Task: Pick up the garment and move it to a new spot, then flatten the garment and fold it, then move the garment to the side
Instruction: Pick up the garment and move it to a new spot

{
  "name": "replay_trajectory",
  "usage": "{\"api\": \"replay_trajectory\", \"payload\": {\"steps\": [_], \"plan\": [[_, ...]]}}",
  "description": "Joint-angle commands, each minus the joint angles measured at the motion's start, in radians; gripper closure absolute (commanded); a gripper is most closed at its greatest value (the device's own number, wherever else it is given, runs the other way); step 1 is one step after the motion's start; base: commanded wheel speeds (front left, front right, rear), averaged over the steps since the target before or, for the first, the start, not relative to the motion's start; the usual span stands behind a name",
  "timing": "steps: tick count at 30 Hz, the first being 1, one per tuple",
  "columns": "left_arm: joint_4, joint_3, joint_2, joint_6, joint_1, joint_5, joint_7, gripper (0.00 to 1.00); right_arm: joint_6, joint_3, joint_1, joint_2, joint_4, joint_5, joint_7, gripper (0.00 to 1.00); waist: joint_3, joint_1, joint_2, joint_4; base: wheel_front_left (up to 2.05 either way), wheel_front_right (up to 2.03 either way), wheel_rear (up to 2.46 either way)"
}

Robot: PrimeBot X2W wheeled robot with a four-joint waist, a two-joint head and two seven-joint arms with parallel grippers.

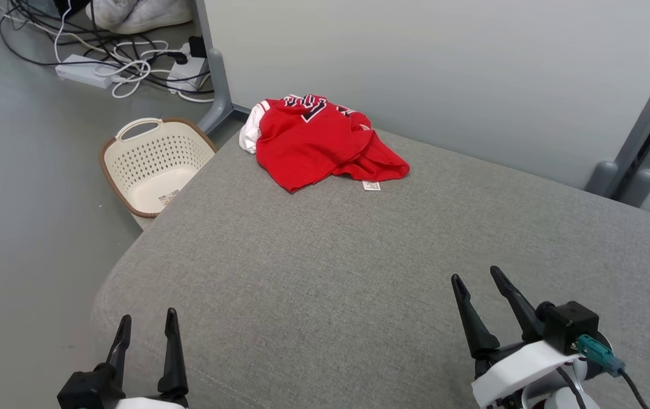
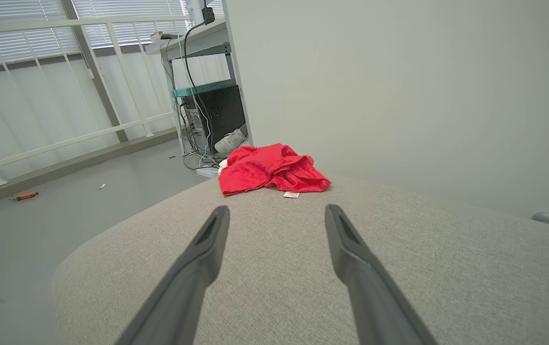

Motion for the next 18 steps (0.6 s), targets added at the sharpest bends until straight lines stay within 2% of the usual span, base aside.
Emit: {"api": "replay_trajectory", "payload": {"steps": [1,11,18], "plan": [[-0.011,0.005,-0.001,0.006,0.005,-0.004,-0.005,0.00,0.000,0.006,-0.013,-0.008,0.004,-0.004,0.005,0.00,0.016,0.0000,-0.0001,0.014,0.00,0.00,0.00],[-0.037,0.015,-0.012,0.018,0.027,-0.007,-0.013,0.00,0.000,0.034,-0.050,-0.007,0.018,-0.010,0.008,0.00,0.033,0.0000,-0.0001,0.025,0.00,0.00,0.00],[-0.009,0.004,0.000,-0.006,-0.023,-0.013,-0.005,0.00,0.000,-0.010,-0.042,-0.007,0.006,-0.031,0.011,0.00,0.050,0.0000,-0.0001,0.024,0.00,0.00,0.00]]}}
